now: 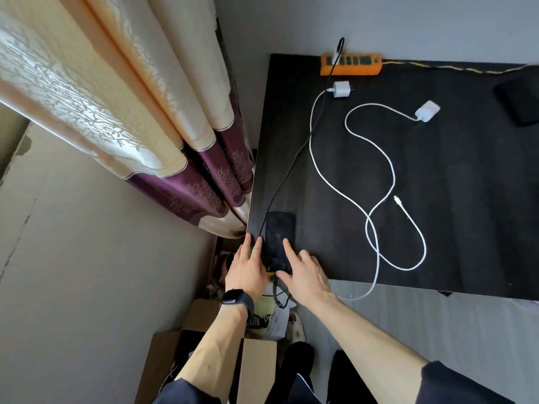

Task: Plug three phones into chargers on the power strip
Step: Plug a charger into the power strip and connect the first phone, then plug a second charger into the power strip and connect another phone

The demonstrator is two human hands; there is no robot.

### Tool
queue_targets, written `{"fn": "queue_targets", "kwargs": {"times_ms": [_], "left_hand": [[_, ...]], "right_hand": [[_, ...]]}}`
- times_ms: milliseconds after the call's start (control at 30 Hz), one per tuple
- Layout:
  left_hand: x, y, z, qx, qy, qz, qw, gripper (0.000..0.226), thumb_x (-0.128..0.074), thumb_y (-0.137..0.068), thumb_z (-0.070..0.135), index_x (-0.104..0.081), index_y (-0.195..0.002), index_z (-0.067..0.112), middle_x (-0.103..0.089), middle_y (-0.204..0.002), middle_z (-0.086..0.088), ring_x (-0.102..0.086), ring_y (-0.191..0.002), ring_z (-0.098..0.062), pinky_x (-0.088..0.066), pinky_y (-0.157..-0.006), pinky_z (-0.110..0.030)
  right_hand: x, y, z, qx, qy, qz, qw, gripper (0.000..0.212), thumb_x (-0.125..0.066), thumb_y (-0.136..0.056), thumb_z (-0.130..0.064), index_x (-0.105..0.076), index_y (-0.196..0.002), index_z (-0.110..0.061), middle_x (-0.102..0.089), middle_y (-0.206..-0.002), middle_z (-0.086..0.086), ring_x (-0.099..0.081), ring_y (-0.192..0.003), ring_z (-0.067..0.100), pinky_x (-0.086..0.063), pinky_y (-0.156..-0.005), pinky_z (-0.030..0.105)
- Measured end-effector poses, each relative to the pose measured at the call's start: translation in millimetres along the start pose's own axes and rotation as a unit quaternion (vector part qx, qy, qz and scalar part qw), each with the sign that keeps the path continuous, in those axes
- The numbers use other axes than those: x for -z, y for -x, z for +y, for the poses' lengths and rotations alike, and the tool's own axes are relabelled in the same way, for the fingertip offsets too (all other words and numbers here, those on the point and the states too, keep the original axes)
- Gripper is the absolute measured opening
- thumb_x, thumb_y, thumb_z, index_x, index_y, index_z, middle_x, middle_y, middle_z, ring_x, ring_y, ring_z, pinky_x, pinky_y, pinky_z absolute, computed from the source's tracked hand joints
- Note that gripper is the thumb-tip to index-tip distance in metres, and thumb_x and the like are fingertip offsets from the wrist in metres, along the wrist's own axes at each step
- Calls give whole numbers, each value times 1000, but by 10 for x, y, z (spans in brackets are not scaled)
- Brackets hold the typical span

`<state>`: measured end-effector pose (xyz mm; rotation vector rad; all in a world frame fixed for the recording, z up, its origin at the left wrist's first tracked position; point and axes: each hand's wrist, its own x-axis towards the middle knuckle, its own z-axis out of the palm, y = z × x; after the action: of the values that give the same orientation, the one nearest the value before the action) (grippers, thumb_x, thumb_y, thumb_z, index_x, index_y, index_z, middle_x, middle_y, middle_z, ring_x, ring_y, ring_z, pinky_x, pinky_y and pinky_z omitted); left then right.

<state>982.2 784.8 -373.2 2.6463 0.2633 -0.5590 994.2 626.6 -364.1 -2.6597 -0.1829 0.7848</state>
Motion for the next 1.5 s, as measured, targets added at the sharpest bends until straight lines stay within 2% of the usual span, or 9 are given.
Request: {"fn": "queue_targets", "kwargs": {"times_ms": [133, 233, 367, 433, 533, 700, 933, 1133, 1500], "left_hand": [[113, 42, 91, 6, 4, -13, 1000, 63, -46, -96, 19, -26, -156, 22, -16, -165, -9, -21, -149, -29, -26, -120, -39], [177, 94, 190, -33, -39, -32, 998, 63, -48, -97, 31, -24, -156, 26, -15, -165, -8, -16, -150, -29, -21, -122, -41], [110, 180, 278, -84, -134, -86, 984, 68, -38, -99, 52, -8, -158, 35, 5, -167, 6, 0, -154, -19, -10, -123, -48], [81, 150, 277, -71, -147, -97, 982, 69, -34, -100, 52, 3, -157, 39, 14, -165, 11, 4, -154, -20, -6, -122, -52], [104, 45, 303, -69, -152, -87, 982, 67, -35, -102, 44, 5, -156, 39, 14, -165, 11, -1, -154, -22, -9, -123, -51], [123, -116, 321, -68, -168, -73, 981, 68, -38, -102, 41, 1, -157, 36, 9, -167, 7, -12, -151, -22, -16, -121, -49], [120, -91, 435, -60, -160, -84, 982, 65, -38, -103, 40, -5, -158, 31, 6, -167, 2, -6, -153, -22, -15, -123, -48], [198, 51, 1113, -102, -91, -58, 989, 68, -44, -99, 46, -17, -158, 25, -10, -167, -3, -13, -152, -26, -17, -122, -43], [200, 121, 3364, -300, -25, -34, 953, 64, -53, -95, 34, -31, -154, 22, -30, -160, -6, -31, -145, -26, -26, -119, -37]], "right_hand": [[138, 39, 78, 5, -82, -55, 995, 85, -57, -100, -29, 5, -158, -39, -52, -137, 10, -46, -130, 29, -38, -114, 43], [251, 153, 224, -13, -126, -81, 989, 83, -57, -100, -27, 1, -158, -44, -44, -154, 9, -28, -149, 28, -25, -122, 43], [310, 381, 418, -18, -149, -52, 987, 74, -55, -98, -32, -12, -159, -36, -54, -145, 2, -41, -140, 26, -32, -117, 36], [306, 442, 528, -22, -121, -39, 992, 70, -51, -98, -37, -17, -159, -33, -41, -156, 3, -34, -143, 27, -29, -119, 38], [278, 514, 744, -23, -13, -57, 998, 72, -47, -98, -42, -11, -160, -32, -1, -169, -4, -5, -154, 24, -15, -124, 45], [192, 582, 907, -24, 50, -122, 991, 83, -49, -99, -33, 7, -159, -35, 30, -163, -11, 23, -152, 18, -7, -124, 55], [459, 546, 880, -27, -8, -115, 993, 72, -48, -98, -38, -13, -160, -30, 12, -169, -4, 6, -156, 17, -10, -125, 49], [1042, 904, 1097, -15, -117, 71, 990, 59, -48, -98, -43, -32, -154, -37, -12, -168, -10, -12, -154, 13, -19, -124, 35], [2078, 1858, 2617, -148, -225, 312, 911, 47, -64, -96, -31, -55, -142, -34, -46, -153, -12, -41, -141, 10, -27, -111, 21]]}}
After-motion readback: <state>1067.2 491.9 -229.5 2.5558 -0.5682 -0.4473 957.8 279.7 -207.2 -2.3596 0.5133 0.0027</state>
